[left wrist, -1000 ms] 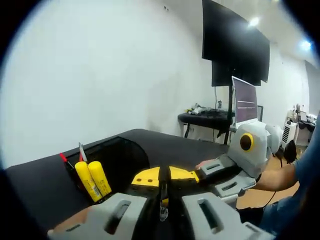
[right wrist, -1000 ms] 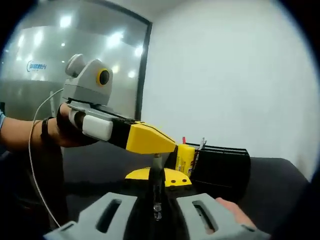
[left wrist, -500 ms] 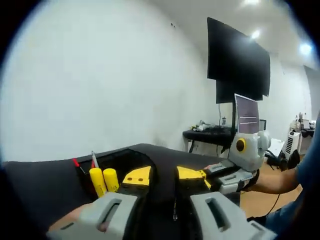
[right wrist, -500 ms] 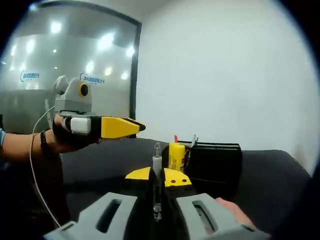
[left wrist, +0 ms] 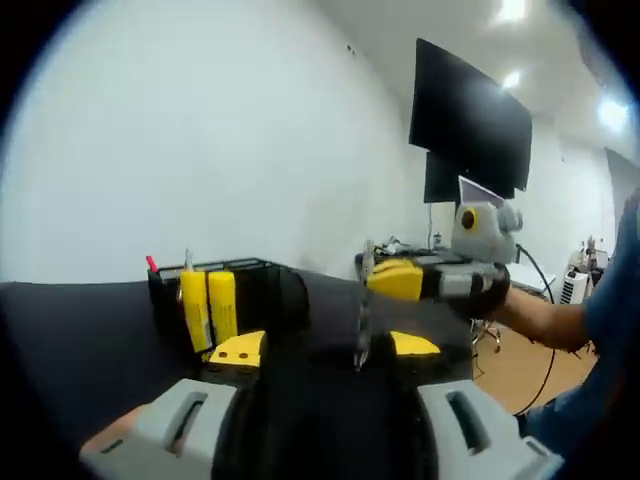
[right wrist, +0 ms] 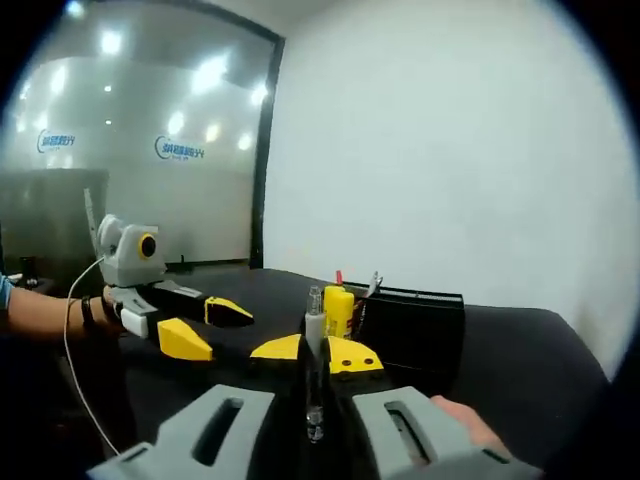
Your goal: Pick up pens and glue sticks and place them into the holder.
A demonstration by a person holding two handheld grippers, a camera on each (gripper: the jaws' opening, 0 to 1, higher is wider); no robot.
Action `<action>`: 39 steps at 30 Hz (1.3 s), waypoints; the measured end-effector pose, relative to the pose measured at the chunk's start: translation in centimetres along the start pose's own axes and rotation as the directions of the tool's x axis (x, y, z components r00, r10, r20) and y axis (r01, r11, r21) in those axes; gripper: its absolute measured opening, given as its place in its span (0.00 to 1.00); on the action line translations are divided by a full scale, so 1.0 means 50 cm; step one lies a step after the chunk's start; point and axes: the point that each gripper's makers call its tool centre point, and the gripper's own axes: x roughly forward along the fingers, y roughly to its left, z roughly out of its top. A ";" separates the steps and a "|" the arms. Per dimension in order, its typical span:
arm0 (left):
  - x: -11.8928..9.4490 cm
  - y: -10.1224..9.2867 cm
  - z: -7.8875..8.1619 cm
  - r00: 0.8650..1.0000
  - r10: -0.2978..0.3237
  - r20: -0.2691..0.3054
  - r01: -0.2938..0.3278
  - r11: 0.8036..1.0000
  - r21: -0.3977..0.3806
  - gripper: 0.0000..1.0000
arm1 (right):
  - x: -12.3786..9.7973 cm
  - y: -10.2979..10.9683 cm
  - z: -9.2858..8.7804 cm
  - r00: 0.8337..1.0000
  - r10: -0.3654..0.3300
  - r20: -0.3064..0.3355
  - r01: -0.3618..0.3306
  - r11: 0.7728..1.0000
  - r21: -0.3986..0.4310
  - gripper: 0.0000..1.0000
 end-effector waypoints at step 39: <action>-0.025 0.065 -0.066 0.998 -0.006 0.063 0.008 0.999 -0.034 0.89 | 0.110 -0.140 0.190 0.997 -0.044 0.071 0.045 0.999 -0.024 0.05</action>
